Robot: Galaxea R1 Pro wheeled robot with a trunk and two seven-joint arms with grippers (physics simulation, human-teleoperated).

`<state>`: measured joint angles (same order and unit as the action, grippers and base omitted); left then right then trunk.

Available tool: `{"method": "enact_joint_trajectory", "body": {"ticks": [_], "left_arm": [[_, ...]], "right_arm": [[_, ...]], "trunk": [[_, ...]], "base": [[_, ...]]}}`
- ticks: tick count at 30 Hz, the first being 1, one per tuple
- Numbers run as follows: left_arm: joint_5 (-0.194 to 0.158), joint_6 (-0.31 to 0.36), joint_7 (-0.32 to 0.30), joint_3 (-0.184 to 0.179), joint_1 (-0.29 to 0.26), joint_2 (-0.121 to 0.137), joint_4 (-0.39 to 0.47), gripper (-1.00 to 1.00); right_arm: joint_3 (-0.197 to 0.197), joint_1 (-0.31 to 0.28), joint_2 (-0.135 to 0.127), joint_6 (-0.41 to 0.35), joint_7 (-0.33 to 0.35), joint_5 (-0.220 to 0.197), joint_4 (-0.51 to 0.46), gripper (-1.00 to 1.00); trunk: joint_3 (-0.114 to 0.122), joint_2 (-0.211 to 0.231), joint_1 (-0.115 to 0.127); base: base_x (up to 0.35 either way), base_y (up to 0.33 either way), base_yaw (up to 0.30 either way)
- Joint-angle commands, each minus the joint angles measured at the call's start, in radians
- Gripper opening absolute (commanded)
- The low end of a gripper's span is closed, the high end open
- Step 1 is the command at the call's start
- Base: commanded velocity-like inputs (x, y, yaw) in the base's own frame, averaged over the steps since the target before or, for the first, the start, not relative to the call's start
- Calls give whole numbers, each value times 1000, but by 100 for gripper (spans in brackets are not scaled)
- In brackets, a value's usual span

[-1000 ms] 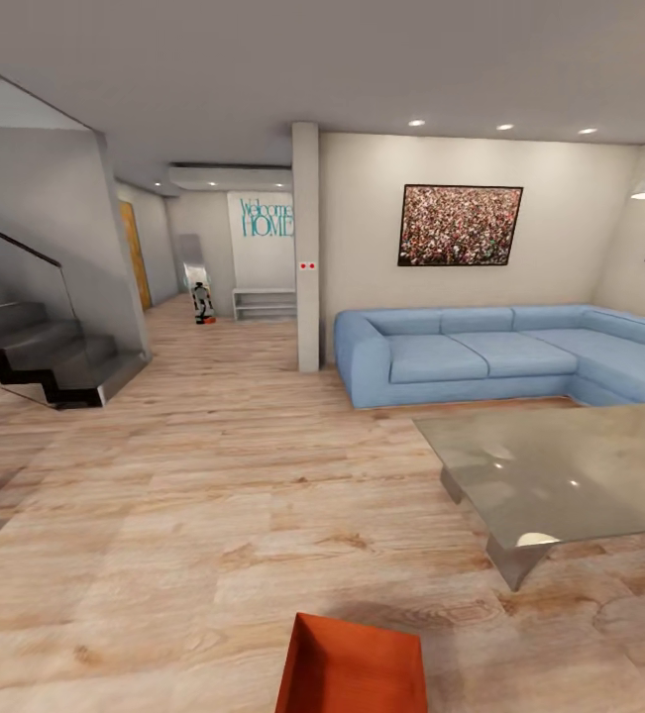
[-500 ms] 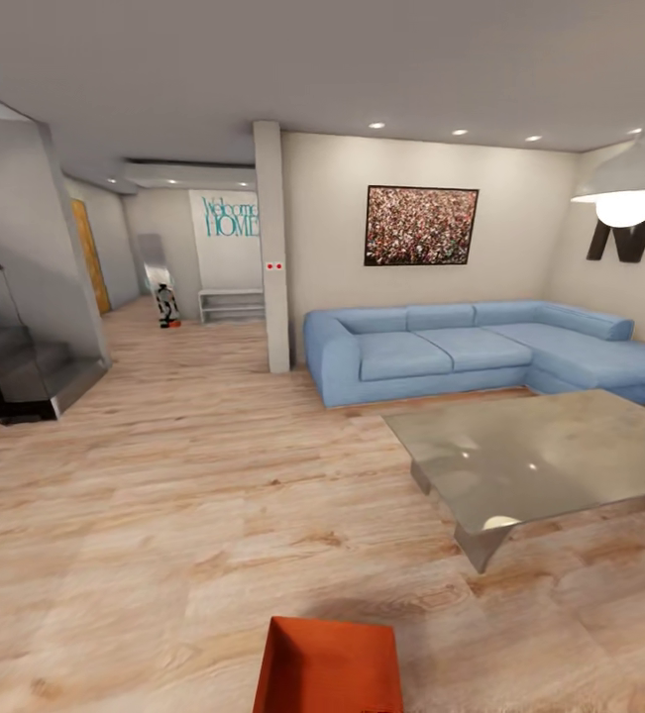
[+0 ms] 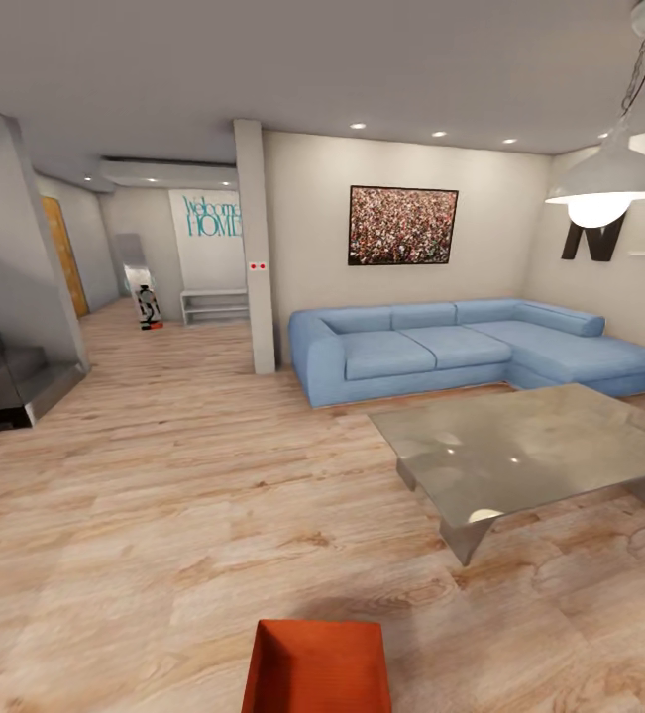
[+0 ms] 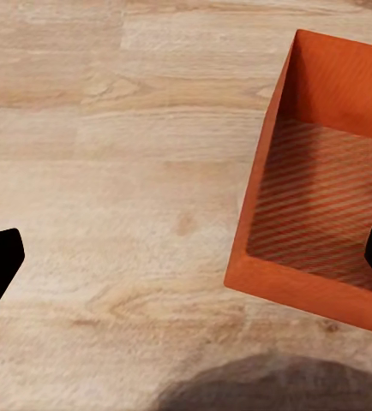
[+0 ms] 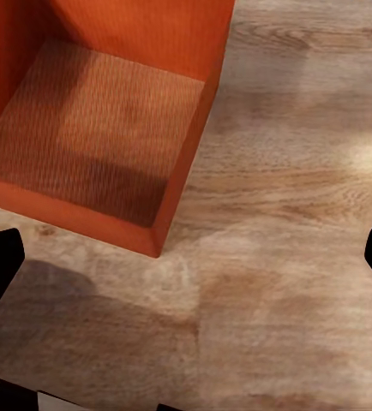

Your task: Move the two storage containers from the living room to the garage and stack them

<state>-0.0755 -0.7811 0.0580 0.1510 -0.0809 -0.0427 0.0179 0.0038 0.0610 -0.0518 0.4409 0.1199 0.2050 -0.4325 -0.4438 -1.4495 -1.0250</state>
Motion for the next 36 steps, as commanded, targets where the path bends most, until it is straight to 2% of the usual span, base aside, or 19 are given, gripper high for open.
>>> {"method": "enact_joint_trajectory", "body": {"ticks": [1,11,19,36], "left_arm": [[-7,-3,0,-4,0,0,0,100],[-9,-3,0,-4,0,0,0,100],[-8,-3,0,-4,0,0,-1,100],[-7,-3,0,-4,0,0,-1,100]], "right_arm": [[0,0,0,1,3,1,-2,100],[0,0,0,1,3,1,-2,100],[-1,0,0,1,3,1,-2,100],[-1,0,0,1,3,1,-2,100]], "trunk": [[-1,-1,0],[-1,-1,0],[-1,-1,0],[-1,-1,0]], "base": [[8,0,-1],[137,38,0],[14,4,120],[0,0,9]]}}
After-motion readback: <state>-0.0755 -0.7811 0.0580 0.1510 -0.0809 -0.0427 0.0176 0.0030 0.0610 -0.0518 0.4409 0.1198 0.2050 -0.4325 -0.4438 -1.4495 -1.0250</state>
